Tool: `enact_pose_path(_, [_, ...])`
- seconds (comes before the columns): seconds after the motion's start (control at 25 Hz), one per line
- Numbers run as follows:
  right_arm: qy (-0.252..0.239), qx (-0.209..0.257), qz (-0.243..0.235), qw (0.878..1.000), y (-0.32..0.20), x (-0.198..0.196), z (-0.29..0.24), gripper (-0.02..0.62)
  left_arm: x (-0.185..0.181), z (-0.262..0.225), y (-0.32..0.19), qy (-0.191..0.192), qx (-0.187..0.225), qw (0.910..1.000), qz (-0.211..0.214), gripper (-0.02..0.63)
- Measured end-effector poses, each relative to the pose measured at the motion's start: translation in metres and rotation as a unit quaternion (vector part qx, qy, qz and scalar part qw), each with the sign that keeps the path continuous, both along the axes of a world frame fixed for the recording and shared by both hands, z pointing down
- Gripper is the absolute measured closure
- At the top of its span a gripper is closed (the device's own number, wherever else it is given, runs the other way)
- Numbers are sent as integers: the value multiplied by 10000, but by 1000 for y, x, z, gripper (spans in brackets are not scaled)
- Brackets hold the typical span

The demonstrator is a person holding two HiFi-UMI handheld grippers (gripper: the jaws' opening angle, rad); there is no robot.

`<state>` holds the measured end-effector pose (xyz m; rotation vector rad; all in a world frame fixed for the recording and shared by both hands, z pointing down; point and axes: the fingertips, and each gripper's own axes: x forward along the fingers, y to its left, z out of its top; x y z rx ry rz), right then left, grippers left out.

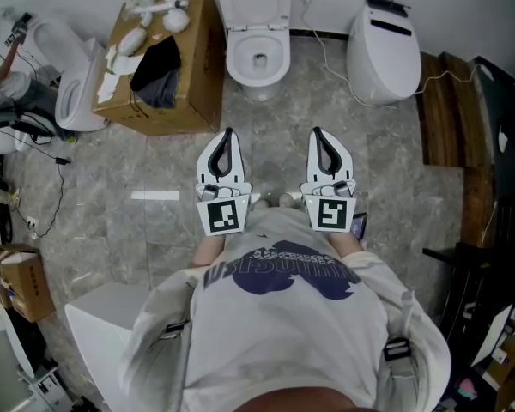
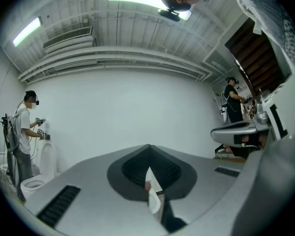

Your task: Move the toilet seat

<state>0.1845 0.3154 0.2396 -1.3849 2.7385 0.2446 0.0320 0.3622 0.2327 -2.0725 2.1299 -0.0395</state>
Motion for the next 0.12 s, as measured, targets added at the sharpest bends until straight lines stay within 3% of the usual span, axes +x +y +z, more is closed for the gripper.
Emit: enact_pose_path(0.12, [-19, -6, -7, 10000, 1, -1, -1, 588, -1, -1, 1, -8, -19, 10000, -1, 609])
